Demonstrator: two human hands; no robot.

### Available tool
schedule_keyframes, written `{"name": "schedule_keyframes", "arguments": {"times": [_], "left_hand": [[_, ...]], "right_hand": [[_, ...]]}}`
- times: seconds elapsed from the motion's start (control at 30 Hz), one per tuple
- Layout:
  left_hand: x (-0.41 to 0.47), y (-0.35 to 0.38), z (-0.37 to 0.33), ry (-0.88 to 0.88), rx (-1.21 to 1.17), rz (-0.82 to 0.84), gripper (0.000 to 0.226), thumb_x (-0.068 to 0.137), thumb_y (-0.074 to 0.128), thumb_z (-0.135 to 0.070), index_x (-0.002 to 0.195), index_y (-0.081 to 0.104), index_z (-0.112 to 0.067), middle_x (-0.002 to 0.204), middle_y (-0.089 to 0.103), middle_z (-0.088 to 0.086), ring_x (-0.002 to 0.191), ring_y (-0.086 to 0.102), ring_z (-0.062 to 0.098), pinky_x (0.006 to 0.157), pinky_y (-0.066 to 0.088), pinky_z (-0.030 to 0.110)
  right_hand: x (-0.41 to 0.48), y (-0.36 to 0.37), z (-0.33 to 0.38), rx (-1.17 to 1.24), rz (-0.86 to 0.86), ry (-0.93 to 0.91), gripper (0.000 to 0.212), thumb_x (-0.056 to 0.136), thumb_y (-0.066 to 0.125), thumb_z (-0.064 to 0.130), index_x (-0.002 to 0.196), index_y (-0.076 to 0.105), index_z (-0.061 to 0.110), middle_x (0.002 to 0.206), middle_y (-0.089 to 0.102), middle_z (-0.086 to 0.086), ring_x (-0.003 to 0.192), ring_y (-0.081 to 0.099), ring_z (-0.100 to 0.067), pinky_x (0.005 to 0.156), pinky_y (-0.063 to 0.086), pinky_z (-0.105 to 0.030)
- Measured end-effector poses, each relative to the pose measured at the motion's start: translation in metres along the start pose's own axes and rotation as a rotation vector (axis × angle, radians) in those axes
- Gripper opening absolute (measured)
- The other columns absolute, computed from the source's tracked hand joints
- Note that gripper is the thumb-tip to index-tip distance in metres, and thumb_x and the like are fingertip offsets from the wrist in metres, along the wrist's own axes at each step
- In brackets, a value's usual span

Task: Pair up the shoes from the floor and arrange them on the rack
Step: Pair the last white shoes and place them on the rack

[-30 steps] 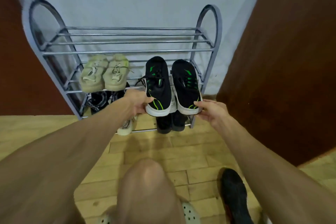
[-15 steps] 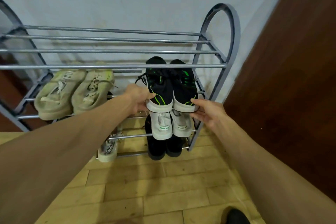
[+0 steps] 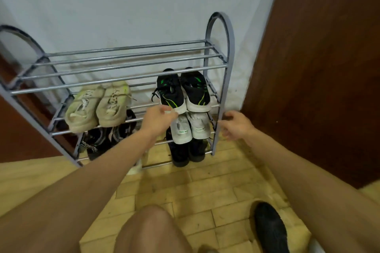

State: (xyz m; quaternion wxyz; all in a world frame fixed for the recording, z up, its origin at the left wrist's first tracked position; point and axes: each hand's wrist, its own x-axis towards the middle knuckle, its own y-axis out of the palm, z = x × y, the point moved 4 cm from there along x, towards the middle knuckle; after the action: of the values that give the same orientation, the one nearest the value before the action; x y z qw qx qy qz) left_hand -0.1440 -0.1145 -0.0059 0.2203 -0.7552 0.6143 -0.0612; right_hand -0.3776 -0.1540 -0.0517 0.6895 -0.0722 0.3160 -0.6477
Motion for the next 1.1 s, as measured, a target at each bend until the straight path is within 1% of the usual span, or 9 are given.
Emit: {"name": "schedule_keyframes", "arguments": {"times": [0.07, 0.17, 0.3, 0.37, 0.53, 0.73, 0.83, 1.0, 1.1], "left_hand": [[-0.033, 0.013, 0.003, -0.012, -0.039, 0.059, 0.037, 0.086, 0.066, -0.022, 0.121, 0.062, -0.009, 0.113, 0.062, 0.006, 0.101, 0.056, 0.017, 0.078, 0.043, 0.026], [-0.080, 0.037, 0.005, -0.033, -0.043, 0.153, 0.033, 0.087, 0.066, -0.020, 0.117, 0.063, -0.010, 0.116, 0.061, 0.005, 0.106, 0.055, 0.018, 0.090, 0.047, 0.035], [-0.137, 0.090, 0.002, -0.009, 0.017, 0.304, 0.028, 0.089, 0.060, -0.015, 0.116, 0.064, -0.010, 0.110, 0.062, 0.003, 0.095, 0.057, 0.014, 0.081, 0.052, 0.023], [-0.158, 0.122, 0.006, 0.008, 0.089, 0.388, 0.030, 0.089, 0.059, -0.017, 0.117, 0.065, -0.010, 0.118, 0.062, 0.003, 0.103, 0.057, 0.015, 0.089, 0.047, 0.027], [-0.208, 0.190, 0.033, 0.008, 0.206, 0.545, 0.032, 0.088, 0.058, -0.020, 0.118, 0.067, -0.016, 0.129, 0.059, 0.001, 0.122, 0.052, 0.018, 0.105, 0.042, 0.035], [-0.258, 0.224, 0.088, -0.033, 0.365, 0.881, 0.030, 0.086, 0.055, -0.009, 0.100, 0.066, -0.032, 0.118, 0.060, -0.010, 0.118, 0.051, 0.011, 0.105, 0.041, 0.037], [-0.266, 0.230, 0.111, -0.044, 0.403, 0.912, 0.021, 0.088, 0.058, -0.017, 0.100, 0.066, -0.033, 0.115, 0.063, -0.009, 0.114, 0.055, 0.011, 0.102, 0.044, 0.034], [-0.274, 0.238, 0.137, -0.074, 0.478, 0.936, 0.014, 0.087, 0.060, -0.024, 0.097, 0.066, -0.032, 0.105, 0.063, -0.009, 0.109, 0.057, 0.012, 0.102, 0.045, 0.035], [-0.272, 0.244, 0.140, -0.062, 0.515, 0.919, 0.014, 0.083, 0.060, -0.032, 0.094, 0.067, -0.036, 0.106, 0.064, -0.007, 0.107, 0.059, 0.013, 0.100, 0.047, 0.038]], "right_hand": [[-0.023, -0.010, -0.012, -0.055, 0.056, 0.006, 0.054, 0.095, 0.060, 0.022, 0.143, 0.039, 0.012, 0.105, 0.059, -0.010, 0.082, 0.063, -0.023, 0.058, 0.057, -0.030], [-0.065, -0.031, -0.040, -0.170, 0.123, -0.003, 0.050, 0.097, 0.057, 0.025, 0.142, 0.044, 0.009, 0.109, 0.055, -0.006, 0.087, 0.061, -0.021, 0.060, 0.053, -0.024], [-0.125, -0.067, -0.102, -0.253, 0.177, 0.062, 0.044, 0.098, 0.055, 0.027, 0.138, 0.049, 0.010, 0.118, 0.059, -0.007, 0.101, 0.063, -0.023, 0.081, 0.058, -0.033], [-0.150, -0.082, -0.135, -0.226, 0.164, 0.086, 0.042, 0.098, 0.054, 0.026, 0.136, 0.051, 0.009, 0.123, 0.061, -0.011, 0.105, 0.064, -0.026, 0.087, 0.057, -0.037], [-0.201, -0.107, -0.218, -0.178, 0.111, 0.232, 0.035, 0.097, 0.056, 0.025, 0.128, 0.056, 0.008, 0.119, 0.063, -0.018, 0.100, 0.063, -0.024, 0.088, 0.056, -0.038], [-0.221, -0.091, -0.309, -0.188, 0.044, 0.377, 0.039, 0.095, 0.055, 0.023, 0.129, 0.054, 0.003, 0.119, 0.056, -0.014, 0.106, 0.062, -0.030, 0.084, 0.057, -0.036], [-0.228, -0.066, -0.360, -0.180, 0.009, 0.480, 0.044, 0.095, 0.054, 0.023, 0.133, 0.052, 0.001, 0.121, 0.056, -0.017, 0.097, 0.057, -0.025, 0.068, 0.052, -0.027], [-0.261, -0.036, -0.451, -0.044, -0.246, 0.770, 0.069, 0.089, 0.063, 0.032, 0.142, 0.033, 0.000, 0.138, 0.049, -0.019, 0.123, 0.052, -0.035, 0.091, 0.047, -0.037], [-0.274, -0.011, -0.483, 0.173, -0.222, 0.911, 0.074, 0.088, 0.066, 0.032, 0.143, 0.030, -0.001, 0.142, 0.044, -0.018, 0.124, 0.051, -0.035, 0.095, 0.052, -0.042]]}}
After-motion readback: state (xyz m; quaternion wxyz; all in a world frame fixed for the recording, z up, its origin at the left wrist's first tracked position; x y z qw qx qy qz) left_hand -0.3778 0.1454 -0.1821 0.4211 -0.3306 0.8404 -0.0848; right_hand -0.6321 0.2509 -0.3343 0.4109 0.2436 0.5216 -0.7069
